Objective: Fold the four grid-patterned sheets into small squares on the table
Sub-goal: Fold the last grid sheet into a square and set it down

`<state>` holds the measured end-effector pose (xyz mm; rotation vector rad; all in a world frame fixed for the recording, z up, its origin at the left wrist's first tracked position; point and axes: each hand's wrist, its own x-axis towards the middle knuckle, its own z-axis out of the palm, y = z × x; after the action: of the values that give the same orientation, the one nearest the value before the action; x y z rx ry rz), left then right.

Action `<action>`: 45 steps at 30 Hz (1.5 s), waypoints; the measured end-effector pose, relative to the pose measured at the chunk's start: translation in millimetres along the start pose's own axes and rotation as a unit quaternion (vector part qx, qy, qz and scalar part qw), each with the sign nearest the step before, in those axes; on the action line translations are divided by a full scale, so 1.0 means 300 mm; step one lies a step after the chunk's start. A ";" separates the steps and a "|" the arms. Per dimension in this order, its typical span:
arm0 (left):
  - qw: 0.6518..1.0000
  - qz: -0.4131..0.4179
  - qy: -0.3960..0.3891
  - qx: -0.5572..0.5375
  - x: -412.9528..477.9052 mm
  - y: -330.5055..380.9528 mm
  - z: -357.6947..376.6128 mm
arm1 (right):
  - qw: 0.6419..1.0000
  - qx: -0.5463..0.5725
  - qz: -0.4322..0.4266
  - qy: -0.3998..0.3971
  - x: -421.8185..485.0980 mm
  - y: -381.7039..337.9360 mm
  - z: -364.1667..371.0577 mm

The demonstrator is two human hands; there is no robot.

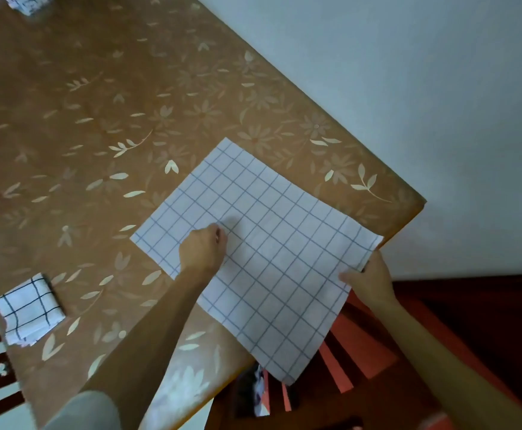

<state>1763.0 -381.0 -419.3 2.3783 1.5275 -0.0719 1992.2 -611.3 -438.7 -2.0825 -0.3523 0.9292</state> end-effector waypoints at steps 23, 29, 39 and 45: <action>0.957 -0.123 -0.120 -0.233 0.392 -0.310 -0.028 | 0.994 -0.050 0.028 0.088 -0.007 0.058 -0.062; 0.943 -0.093 -0.156 -0.279 0.320 -0.323 -0.118 | 0.992 -0.053 -0.008 0.111 0.019 0.022 -0.067; 0.871 -0.069 -0.242 -0.423 0.313 -0.485 -0.200 | 0.991 -0.069 -0.060 0.102 0.032 -0.016 -0.077; 0.863 -0.048 -0.256 -0.433 0.310 -0.516 -0.203 | 0.986 -0.117 -0.099 0.066 0.026 -0.020 -0.067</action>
<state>1656.7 -222.9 -417.1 1.4139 1.0786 -0.0238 2012.5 -614.8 -429.9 -2.2582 -0.6121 0.6540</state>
